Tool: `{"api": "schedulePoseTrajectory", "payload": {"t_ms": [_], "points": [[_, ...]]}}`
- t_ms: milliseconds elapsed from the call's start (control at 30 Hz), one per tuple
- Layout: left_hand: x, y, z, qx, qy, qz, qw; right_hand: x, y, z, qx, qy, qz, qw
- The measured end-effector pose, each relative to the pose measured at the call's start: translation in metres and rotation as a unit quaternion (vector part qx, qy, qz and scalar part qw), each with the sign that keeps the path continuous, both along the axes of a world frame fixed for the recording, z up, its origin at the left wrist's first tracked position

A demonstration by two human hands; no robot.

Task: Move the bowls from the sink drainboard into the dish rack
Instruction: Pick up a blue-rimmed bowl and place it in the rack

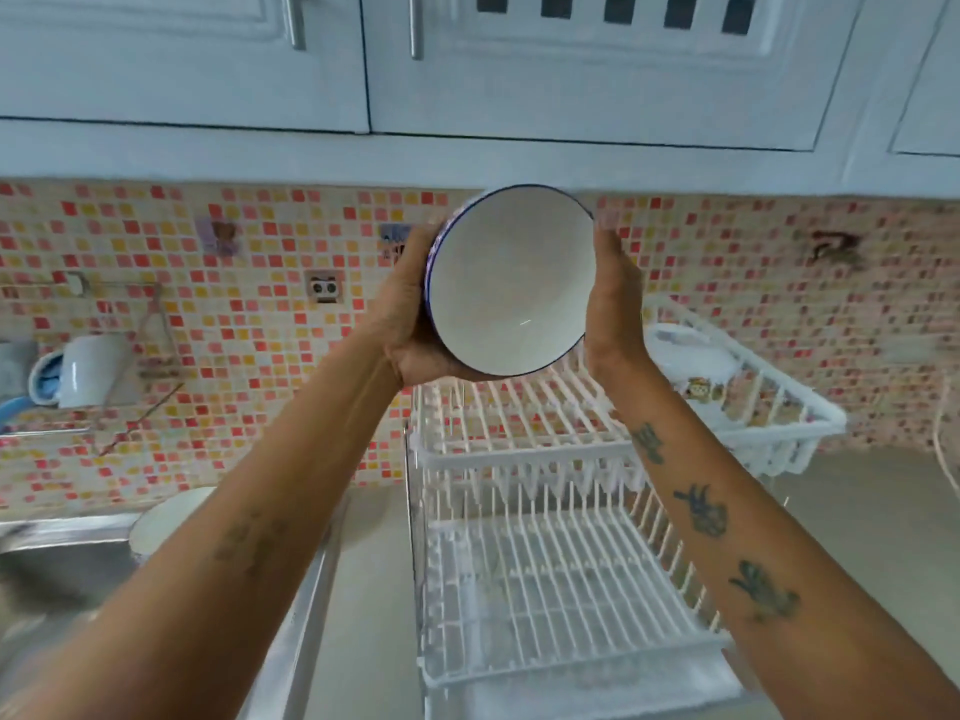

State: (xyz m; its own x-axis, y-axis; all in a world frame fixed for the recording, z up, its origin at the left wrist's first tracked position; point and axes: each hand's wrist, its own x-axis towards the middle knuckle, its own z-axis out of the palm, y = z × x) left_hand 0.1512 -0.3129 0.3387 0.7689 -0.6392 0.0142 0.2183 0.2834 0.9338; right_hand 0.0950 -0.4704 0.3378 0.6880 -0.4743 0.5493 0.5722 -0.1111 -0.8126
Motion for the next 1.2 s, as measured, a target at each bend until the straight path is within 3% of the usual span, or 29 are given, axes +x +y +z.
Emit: {"api": "schedulePoseTrajectory", "payload": {"t_ms": [133, 267, 367, 500, 667, 800, 1200], "points": [[0.006, -0.015, -0.008, 0.07, -0.122, 0.039, 0.989, 0.013, -0.033, -0.008, 0.008, 0.22, 0.089, 0.971], [0.017, -0.023, -0.026, 0.157, -0.256, 0.15, 0.942, 0.026, -0.045, -0.019, -0.015, 0.324, 0.133, 0.936], [0.013, -0.031, -0.039, 0.215, -0.333, 0.195, 0.897, 0.033, -0.044, -0.021, -0.042, 0.338, 0.091, 0.936], [0.011, -0.038, -0.044, 0.28, -0.385, 0.18, 0.861, 0.034, -0.044, -0.027, -0.107, 0.39, 0.085, 0.91], [0.012, -0.046, -0.055, 0.436, -0.489, 0.131, 0.744, 0.034, -0.041, -0.035, -0.206, 0.438, 0.048, 0.874], [0.011, -0.049, -0.059, 0.493, -0.505, 0.099, 0.701, 0.038, -0.041, -0.042, -0.246, 0.451, 0.039, 0.857], [0.014, -0.049, -0.062, 0.532, -0.499, 0.079, 0.679, 0.039, -0.038, -0.051, -0.38, 0.432, 0.006, 0.818]]}}
